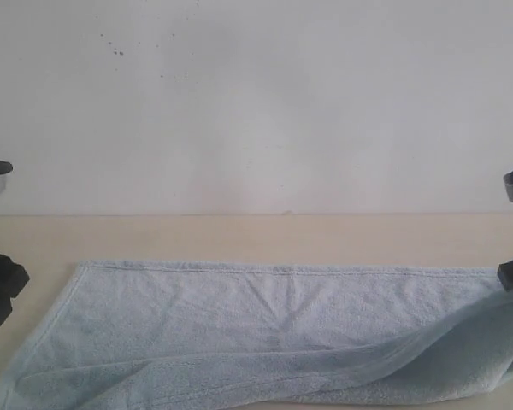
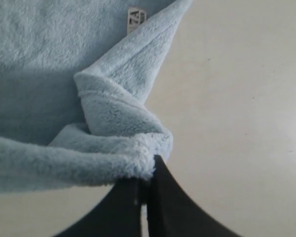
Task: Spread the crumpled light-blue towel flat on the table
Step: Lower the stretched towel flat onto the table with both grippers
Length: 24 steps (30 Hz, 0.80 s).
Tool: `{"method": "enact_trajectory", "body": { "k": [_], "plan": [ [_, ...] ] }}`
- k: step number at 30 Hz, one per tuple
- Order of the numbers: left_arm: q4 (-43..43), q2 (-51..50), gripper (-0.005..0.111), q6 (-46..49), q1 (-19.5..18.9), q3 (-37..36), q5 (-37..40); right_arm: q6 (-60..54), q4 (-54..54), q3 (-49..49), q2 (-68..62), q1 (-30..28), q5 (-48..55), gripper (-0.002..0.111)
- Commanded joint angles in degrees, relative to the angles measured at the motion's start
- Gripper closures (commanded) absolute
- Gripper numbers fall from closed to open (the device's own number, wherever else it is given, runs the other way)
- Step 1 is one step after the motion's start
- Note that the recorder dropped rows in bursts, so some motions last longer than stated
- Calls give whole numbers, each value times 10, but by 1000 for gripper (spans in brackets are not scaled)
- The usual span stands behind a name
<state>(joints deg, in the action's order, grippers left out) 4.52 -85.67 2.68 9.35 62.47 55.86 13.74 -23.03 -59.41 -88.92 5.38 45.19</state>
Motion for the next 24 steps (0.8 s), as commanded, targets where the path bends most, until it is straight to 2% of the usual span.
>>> {"method": "enact_trajectory", "body": {
  "k": [1,3,8,12,16,19,21,24],
  "plan": [
    [-7,6,47,-16,0,-2,63,-44,49,0,3,-2,45,108],
    [-16,14,47,-27,0,-6,60,-93,99,0,3,-2,86,108],
    [-109,36,47,6,0,-57,-66,-137,133,0,3,-2,189,108],
    [-214,26,47,103,0,-125,-201,-137,101,0,3,-2,235,108],
    [-299,-1,47,215,0,-163,-294,-144,93,8,3,-2,248,105],
    [-334,-22,47,276,0,-166,-330,-158,91,44,3,-2,248,89],
    [-359,-32,47,321,0,-166,-349,-179,70,76,3,-2,248,71],
    [-391,-43,47,379,0,-166,-362,-133,22,91,3,-2,226,52]
  ]
}}
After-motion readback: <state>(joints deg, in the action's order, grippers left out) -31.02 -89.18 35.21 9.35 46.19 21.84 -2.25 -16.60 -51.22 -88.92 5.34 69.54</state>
